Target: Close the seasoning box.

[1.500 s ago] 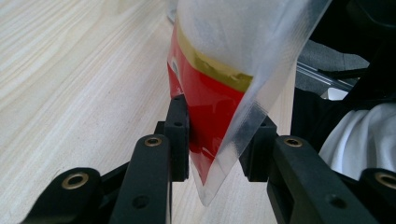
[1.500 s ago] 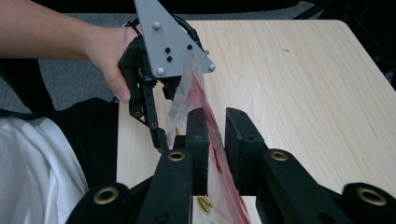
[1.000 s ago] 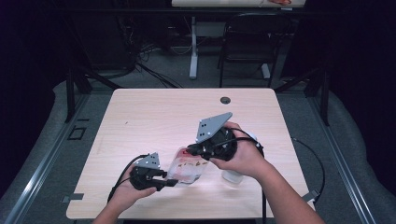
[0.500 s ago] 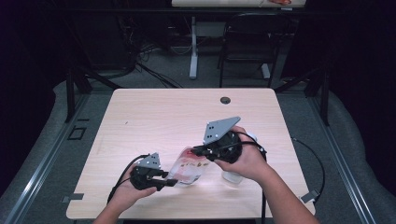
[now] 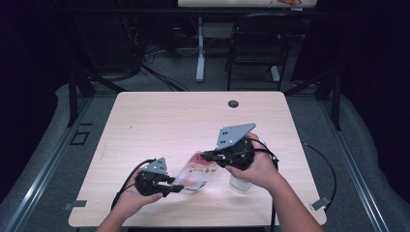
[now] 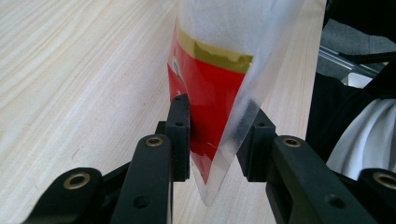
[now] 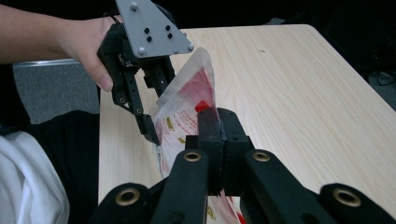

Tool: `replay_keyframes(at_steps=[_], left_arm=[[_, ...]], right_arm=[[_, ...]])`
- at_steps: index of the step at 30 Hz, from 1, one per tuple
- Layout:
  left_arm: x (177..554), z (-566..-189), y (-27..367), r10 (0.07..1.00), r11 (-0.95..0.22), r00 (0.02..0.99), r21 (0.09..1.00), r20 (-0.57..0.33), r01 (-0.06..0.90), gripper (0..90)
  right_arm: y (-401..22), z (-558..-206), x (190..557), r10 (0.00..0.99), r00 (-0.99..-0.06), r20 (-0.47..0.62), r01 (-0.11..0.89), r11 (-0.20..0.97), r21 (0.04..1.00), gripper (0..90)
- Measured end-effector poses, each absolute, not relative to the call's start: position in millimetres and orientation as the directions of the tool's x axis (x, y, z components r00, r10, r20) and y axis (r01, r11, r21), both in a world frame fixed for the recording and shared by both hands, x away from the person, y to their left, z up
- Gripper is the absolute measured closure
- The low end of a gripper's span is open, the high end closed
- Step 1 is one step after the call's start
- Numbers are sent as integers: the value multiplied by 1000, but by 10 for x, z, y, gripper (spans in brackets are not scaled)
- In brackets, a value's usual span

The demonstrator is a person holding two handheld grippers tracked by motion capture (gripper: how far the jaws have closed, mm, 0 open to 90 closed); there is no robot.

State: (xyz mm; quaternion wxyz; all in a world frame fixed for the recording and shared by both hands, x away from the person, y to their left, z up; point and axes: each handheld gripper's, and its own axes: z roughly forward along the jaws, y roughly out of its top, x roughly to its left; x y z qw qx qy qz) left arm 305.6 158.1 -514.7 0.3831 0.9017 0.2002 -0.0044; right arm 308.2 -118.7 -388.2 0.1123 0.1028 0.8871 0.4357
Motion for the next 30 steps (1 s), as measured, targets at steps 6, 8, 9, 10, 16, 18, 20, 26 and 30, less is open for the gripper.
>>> replay_keyframes(at_steps=[6, 8, 9, 10, 16, 18, 20, 26, 30], left_arm=[[3048, -5102, 1562, 369, -630, 917, 685, -151, 367, 700], [3049, -5087, 1555, 371, -638, 917, 678, -146, 366, 700], [3056, -5082, 1556, 366, -638, 918, 676, -155, 368, 701], [3056, -5075, 1554, 372, -643, 916, 671, -149, 370, 701], [3042, -5026, 1545, 383, -660, 914, 652, -134, 372, 701], [3043, -5006, 1543, 383, -663, 914, 650, -131, 371, 701], [3050, -4997, 1538, 376, -659, 916, 653, -142, 372, 701], [3054, -4966, 1542, 375, -665, 914, 642, -154, 381, 702], [3045, -4925, 1541, 378, -666, 913, 640, -151, 382, 702]], right_arm=[[-1246, -3904, 3057, 304, -946, -110, 89, 571, 816, 899], [-1270, -3918, 3048, 310, -944, -109, 91, 565, 820, 899], [-1285, -3935, 3048, 317, -943, -105, 95, 556, 826, 899], [-1301, -3951, 3052, 323, -941, -102, 99, 551, 828, 899], [-1352, -4000, 3049, 340, -936, -87, 116, 533, 838, 898], [-1357, -3999, 3037, 341, -936, -90, 112, 531, 840, 898], [-1376, -4007, 3041, 344, -935, -85, 115, 521, 845, 899], [-1437, -4064, 3068, 359, -931, -63, 136, 503, 854, 899], [-1474, -4076, 3069, 363, -930, -52, 142, 488, 861, 898]])
